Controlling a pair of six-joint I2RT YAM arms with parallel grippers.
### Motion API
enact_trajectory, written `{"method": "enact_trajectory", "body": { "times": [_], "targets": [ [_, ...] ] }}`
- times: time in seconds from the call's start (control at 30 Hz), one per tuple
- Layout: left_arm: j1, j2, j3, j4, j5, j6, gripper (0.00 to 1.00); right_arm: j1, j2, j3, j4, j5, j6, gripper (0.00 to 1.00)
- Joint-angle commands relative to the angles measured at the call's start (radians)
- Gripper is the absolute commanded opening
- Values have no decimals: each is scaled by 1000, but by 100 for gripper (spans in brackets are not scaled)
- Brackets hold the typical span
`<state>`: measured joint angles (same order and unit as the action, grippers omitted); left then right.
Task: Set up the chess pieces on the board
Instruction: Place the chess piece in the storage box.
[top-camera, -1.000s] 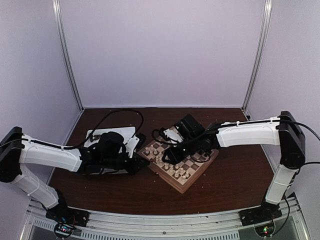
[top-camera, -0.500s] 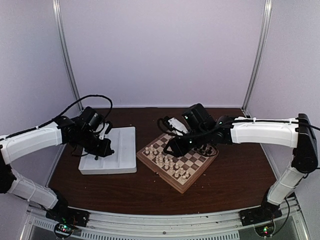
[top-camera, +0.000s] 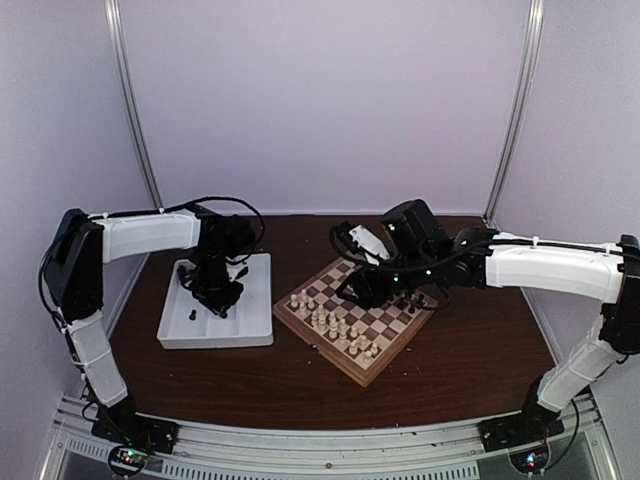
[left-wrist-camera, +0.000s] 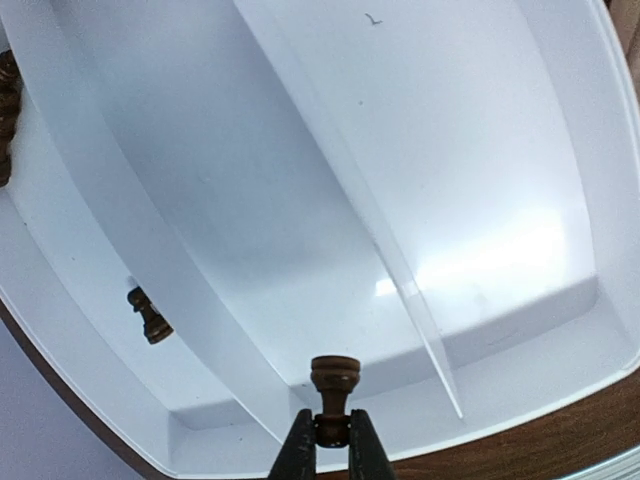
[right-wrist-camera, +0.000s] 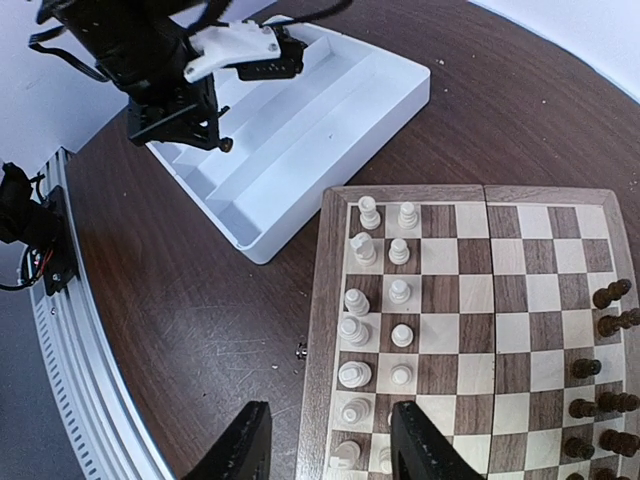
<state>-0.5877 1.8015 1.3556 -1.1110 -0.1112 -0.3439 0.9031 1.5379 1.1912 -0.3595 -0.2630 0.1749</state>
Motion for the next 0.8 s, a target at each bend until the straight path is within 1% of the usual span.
{"method": "enact_trajectory", "body": {
  "times": [0.0, 0.2, 0.33, 0.37, 0.4, 0.47, 0.57, 0.7, 0.77],
  "targets": [
    [9, 81, 81, -75, -48, 30, 0, -3, -64, -28, -18, 51, -28, 44],
    [10, 149, 121, -93, -54, 43, 1, -3, -84, -41, -17, 58, -35, 44],
    [11, 174, 129, -99, -37, 53, 5, -3, -80, -37, -12, 58, -38, 43],
    [11, 175, 133, -101, -32, 55, 7, -2, -76, -35, -11, 56, -39, 43],
    [11, 172, 135, -100, -27, 59, 13, -3, -72, -33, -10, 55, -38, 43],
    [11, 163, 137, -96, -18, 63, 29, -3, -66, -30, -10, 52, -37, 43],
    [11, 140, 143, -94, -31, 62, 44, -3, -62, -22, -11, 46, -36, 43],
    [11, 10, 92, -13, -1, 51, 56, -3, -57, -7, -28, 39, -38, 43],
    [11, -53, 50, 42, 8, 38, 58, -2, -52, -1, -31, 33, -38, 43]
  ]
}}
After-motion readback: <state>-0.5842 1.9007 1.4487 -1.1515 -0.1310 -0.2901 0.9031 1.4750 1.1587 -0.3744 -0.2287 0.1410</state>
